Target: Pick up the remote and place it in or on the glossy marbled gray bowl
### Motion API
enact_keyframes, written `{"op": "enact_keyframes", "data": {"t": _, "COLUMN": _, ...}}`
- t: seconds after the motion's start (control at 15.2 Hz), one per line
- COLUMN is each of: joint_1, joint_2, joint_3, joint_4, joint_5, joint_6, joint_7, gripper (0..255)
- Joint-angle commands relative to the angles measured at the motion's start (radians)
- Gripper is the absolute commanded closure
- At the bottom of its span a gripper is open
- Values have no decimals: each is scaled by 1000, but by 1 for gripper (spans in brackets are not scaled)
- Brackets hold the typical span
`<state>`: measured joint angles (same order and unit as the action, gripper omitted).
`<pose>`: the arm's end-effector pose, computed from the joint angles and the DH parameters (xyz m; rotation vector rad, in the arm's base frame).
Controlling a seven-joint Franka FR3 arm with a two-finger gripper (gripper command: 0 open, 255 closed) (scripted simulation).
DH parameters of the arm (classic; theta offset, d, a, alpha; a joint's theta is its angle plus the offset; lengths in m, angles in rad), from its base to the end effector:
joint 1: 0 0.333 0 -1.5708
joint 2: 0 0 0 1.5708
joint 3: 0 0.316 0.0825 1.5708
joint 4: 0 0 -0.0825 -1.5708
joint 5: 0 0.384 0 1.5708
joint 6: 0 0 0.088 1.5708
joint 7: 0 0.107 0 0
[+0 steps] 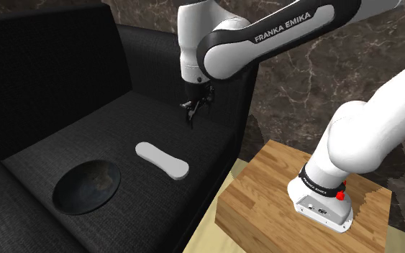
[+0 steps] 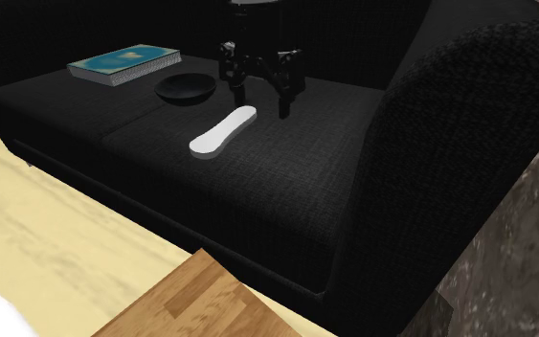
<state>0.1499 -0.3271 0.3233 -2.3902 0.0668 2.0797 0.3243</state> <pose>0.3936 0.2092 0.4366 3.0979 0.1556 0.0294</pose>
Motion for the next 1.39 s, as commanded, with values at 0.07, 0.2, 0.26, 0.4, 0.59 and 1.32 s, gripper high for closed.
{"op": "enact_keyframes", "data": {"t": 0.07, "joint_1": 15, "joint_2": 87, "joint_3": 48, "joint_4": 41, "joint_5": -11, "joint_6": 56, "joint_7": 59, "gripper": 0}}
{"op": "enact_keyframes", "data": {"t": 0.2, "joint_1": 23, "joint_2": 151, "joint_3": 77, "joint_4": 74, "joint_5": -29, "joint_6": 90, "joint_7": 98, "gripper": 0}}
{"op": "enact_keyframes", "data": {"t": 0.26, "joint_1": 27, "joint_2": 184, "joint_3": 90, "joint_4": 92, "joint_5": -41, "joint_6": 105, "joint_7": 119, "gripper": 0}}
{"op": "enact_keyframes", "data": {"t": 0.4, "joint_1": 37, "joint_2": 251, "joint_3": 115, "joint_4": 132, "joint_5": -70, "joint_6": 134, "joint_7": 162, "gripper": 0}}
{"op": "enact_keyframes", "data": {"t": 0.59, "joint_1": 57, "joint_2": 355, "joint_3": 144, "joint_4": 200, "joint_5": -125, "joint_6": 168, "joint_7": 231, "gripper": 0}}
{"op": "enact_keyframes", "data": {"t": 1.32, "joint_1": 80, "joint_2": 479, "joint_3": 143, "joint_4": 207, "joint_5": -208, "joint_6": 273, "joint_7": 302, "gripper": 0}}
